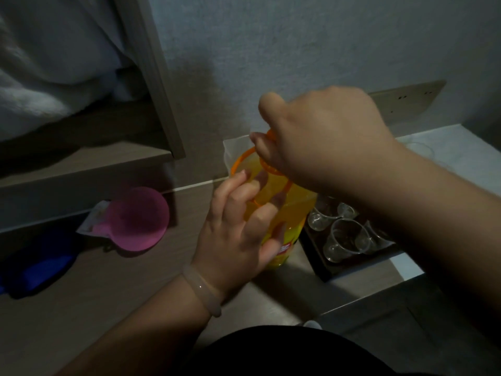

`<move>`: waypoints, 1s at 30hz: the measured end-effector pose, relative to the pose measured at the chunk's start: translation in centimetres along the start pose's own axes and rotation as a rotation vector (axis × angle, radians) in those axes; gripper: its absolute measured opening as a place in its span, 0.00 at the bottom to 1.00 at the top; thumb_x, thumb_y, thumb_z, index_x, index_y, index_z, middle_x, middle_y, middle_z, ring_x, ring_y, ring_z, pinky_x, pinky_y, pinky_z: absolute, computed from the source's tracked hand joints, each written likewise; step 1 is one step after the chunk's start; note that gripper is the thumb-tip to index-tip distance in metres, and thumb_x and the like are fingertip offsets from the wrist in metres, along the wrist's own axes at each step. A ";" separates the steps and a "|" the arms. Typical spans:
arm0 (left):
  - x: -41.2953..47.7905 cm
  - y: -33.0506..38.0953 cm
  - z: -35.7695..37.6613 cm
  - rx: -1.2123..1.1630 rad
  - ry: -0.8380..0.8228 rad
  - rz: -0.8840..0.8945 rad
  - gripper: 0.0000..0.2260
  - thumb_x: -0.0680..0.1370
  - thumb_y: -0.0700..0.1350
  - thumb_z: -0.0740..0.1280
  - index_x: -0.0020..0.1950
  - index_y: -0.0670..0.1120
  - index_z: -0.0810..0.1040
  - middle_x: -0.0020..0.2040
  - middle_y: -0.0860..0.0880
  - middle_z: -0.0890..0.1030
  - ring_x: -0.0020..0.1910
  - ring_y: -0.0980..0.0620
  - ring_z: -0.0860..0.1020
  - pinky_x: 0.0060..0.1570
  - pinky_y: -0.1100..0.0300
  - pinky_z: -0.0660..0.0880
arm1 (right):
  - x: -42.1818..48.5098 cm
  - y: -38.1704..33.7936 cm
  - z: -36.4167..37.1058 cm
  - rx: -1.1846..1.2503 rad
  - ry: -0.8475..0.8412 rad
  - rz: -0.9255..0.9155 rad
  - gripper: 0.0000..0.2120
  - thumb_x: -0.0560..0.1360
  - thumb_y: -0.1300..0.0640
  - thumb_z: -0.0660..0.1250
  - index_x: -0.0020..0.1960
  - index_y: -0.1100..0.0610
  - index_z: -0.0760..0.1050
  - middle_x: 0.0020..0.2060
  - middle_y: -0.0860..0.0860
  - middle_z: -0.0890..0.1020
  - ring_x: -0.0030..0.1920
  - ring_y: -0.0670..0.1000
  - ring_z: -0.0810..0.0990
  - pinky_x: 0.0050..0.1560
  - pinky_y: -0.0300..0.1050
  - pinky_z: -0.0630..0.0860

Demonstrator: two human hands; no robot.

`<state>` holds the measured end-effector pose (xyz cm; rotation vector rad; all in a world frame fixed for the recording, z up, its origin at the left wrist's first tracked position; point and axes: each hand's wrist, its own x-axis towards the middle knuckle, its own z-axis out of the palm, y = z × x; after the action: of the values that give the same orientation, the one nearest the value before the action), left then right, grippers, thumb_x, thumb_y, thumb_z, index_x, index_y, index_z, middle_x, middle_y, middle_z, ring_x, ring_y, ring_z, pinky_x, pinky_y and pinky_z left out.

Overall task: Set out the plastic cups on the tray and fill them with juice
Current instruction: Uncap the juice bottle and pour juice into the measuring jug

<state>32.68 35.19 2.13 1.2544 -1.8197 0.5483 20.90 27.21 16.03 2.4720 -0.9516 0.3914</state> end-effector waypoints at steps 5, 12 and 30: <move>0.0 -0.2 0.1 -0.034 -0.008 0.009 0.22 0.71 0.48 0.72 0.60 0.46 0.68 0.60 0.43 0.67 0.64 0.39 0.67 0.70 0.53 0.61 | 0.1 1.4 0.6 0.141 -0.024 -0.141 0.16 0.78 0.43 0.53 0.51 0.57 0.66 0.34 0.56 0.73 0.31 0.59 0.67 0.31 0.48 0.60; 0.2 0.0 0.0 -0.009 -0.010 -0.004 0.24 0.71 0.47 0.72 0.64 0.47 0.68 0.62 0.43 0.67 0.64 0.39 0.68 0.70 0.53 0.61 | -0.3 4.3 0.4 0.275 -0.094 -0.405 0.17 0.79 0.46 0.55 0.60 0.55 0.73 0.48 0.57 0.75 0.49 0.60 0.74 0.43 0.55 0.73; -0.1 0.0 -0.2 -0.011 -0.046 -0.003 0.23 0.71 0.48 0.72 0.62 0.46 0.68 0.62 0.42 0.66 0.66 0.39 0.66 0.69 0.50 0.62 | -1.1 2.4 -0.8 0.421 -0.155 -0.009 0.28 0.72 0.34 0.57 0.65 0.49 0.68 0.56 0.52 0.75 0.56 0.53 0.74 0.50 0.50 0.72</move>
<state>32.76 35.35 2.14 1.2716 -1.8558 0.5109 18.39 26.65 17.07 2.9224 -1.0023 0.4389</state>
